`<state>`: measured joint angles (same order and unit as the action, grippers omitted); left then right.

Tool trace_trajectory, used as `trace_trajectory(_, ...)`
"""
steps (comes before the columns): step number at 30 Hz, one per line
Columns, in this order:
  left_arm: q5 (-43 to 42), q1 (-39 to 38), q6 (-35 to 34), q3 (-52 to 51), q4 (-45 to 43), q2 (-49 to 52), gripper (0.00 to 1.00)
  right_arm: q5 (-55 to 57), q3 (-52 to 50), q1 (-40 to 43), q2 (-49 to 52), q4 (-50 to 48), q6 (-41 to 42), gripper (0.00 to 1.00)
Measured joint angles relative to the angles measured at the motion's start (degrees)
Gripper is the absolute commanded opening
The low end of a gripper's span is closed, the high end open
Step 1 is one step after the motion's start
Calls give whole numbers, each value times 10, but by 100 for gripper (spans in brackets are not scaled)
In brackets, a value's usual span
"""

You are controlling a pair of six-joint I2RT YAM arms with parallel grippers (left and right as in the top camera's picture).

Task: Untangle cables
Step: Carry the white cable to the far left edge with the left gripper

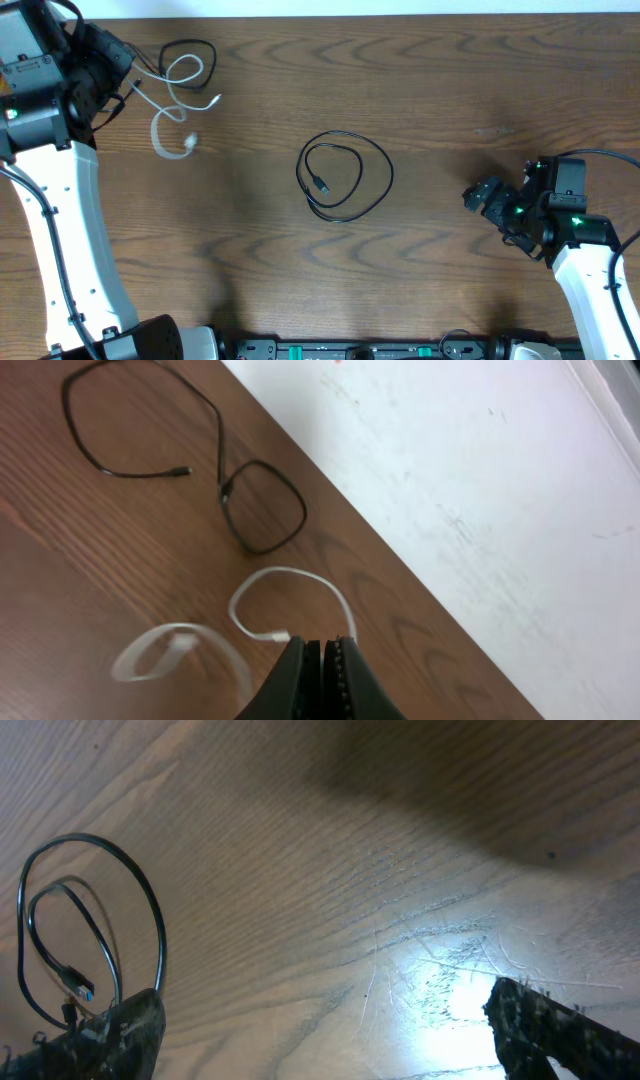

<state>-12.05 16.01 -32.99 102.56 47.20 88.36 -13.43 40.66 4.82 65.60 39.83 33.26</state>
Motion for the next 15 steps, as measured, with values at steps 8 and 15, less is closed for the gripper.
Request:
trace_trajectory(8, 50, 35, 45, 0, 31, 7, 7, 0, 0, 0, 0, 0, 0, 99)
trace_trajectory(15, 85, 114, 64, 0, 31, 61, 7, 0, 0, 0, 0, 0, 0, 99)
